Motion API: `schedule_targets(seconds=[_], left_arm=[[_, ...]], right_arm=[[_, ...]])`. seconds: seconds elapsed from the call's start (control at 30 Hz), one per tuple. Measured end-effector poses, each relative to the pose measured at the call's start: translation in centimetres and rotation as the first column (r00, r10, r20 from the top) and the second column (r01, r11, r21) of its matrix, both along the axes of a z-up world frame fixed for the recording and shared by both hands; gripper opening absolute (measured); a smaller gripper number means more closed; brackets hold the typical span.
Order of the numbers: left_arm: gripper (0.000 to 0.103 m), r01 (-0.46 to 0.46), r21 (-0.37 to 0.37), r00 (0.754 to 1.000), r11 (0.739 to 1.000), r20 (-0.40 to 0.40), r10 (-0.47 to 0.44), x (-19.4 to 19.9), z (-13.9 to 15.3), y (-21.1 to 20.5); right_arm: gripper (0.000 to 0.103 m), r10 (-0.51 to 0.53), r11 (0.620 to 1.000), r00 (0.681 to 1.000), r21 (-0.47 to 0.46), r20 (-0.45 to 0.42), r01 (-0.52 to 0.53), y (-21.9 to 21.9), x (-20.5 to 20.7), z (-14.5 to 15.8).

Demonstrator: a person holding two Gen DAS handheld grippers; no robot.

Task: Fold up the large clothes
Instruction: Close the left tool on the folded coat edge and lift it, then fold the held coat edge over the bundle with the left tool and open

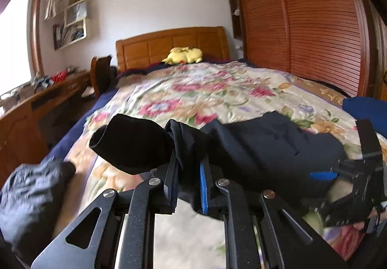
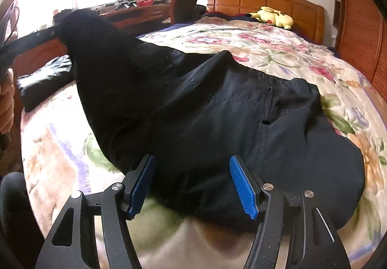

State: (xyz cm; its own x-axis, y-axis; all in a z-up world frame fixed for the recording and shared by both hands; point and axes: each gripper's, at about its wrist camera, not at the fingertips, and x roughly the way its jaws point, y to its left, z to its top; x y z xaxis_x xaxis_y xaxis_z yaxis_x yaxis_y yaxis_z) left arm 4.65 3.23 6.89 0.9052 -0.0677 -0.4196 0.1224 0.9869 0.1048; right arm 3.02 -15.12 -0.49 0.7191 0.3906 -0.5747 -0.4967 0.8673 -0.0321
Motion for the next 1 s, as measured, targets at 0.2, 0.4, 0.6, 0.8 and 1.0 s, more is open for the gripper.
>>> schedule_targets(seconds=[0.2,0.4,0.6,0.8,1.0], left_arm=[[0.012,0.113,0.071,0.993,0.991,0.032,-0.115,1.3,2.3,-6.1],[0.011,0.214,0.093,0.975,0.972,0.033,-0.218,2.7,3.3,-12.5],[0.011,0.329,0.125,0.942,0.936,0.017,-0.334,2.9,3.9,-18.9],[0.011,0.453,0.089,0.891,0.887,-0.054,-0.45,2.0,2.5,-23.5],[0.014,0.466,0.058,0.878,0.883,-0.15,-0.454,2.4,0.4,-25.0]], right_arm=[[0.066,-0.06,0.996,0.998,0.064,0.036,0.058,-4.6,-1.4,0.8],[0.066,-0.181,0.98,0.981,0.097,0.07,0.174,-9.6,-2.5,0.8],[0.066,-0.289,0.951,0.955,0.135,0.067,0.279,-14.3,-3.3,0.5],[0.066,-0.355,0.925,0.932,0.169,0.073,0.339,-17.3,-4.5,0.6],[0.066,-0.389,0.911,0.917,0.185,0.083,0.369,-18.0,-4.8,0.8]])
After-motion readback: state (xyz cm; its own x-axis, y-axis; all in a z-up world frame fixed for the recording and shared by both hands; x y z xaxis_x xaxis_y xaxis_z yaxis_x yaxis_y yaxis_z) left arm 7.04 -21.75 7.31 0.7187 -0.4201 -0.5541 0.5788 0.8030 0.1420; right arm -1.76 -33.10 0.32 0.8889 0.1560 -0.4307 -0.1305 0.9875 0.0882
